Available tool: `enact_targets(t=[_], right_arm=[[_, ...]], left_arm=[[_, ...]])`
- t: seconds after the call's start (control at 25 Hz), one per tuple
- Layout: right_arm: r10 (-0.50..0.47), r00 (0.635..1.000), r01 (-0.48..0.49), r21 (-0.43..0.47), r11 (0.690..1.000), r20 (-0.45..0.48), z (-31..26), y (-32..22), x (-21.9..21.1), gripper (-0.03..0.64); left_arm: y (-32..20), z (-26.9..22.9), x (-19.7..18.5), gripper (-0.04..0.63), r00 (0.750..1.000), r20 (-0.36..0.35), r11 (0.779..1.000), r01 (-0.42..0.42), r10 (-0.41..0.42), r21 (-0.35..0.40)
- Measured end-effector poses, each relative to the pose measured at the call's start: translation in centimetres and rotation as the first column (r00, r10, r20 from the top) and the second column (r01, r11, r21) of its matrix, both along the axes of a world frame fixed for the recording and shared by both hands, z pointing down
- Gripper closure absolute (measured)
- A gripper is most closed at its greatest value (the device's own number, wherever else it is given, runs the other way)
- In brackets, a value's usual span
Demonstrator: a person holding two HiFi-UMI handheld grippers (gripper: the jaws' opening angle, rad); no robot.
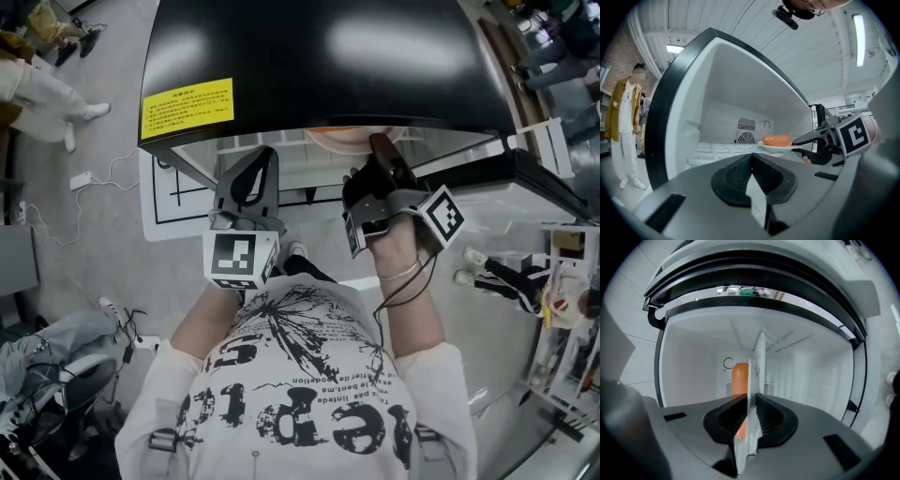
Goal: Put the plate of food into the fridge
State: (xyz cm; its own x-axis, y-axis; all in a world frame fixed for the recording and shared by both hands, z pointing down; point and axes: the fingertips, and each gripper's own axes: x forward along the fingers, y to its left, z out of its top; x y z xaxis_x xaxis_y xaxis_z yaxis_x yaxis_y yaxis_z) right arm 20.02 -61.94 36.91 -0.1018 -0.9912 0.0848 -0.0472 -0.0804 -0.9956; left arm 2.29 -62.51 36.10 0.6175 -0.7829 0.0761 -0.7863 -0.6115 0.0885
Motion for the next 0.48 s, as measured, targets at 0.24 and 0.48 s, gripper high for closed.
enact_targets(t=[0.24, 0.48], right_arm=[[-0.047, 0.981, 0.047, -0.004, 0.999, -0.186, -0.5, -0.1, -0.2, 0.573], [-0.031, 0.958, 0.035, 0.009, 0.999, -0.284, -0.5, 0.1, 0.0, 0.498]], left_arm=[[0.2, 0.0, 0.7, 0.588, 1.0, -0.008, 1.0, -0.004, 0.004, -0.003], [0.5, -0.4, 1.5, 0.588, 1.0, -0.011, 1.0, -0.018, 0.018, -0.003]])
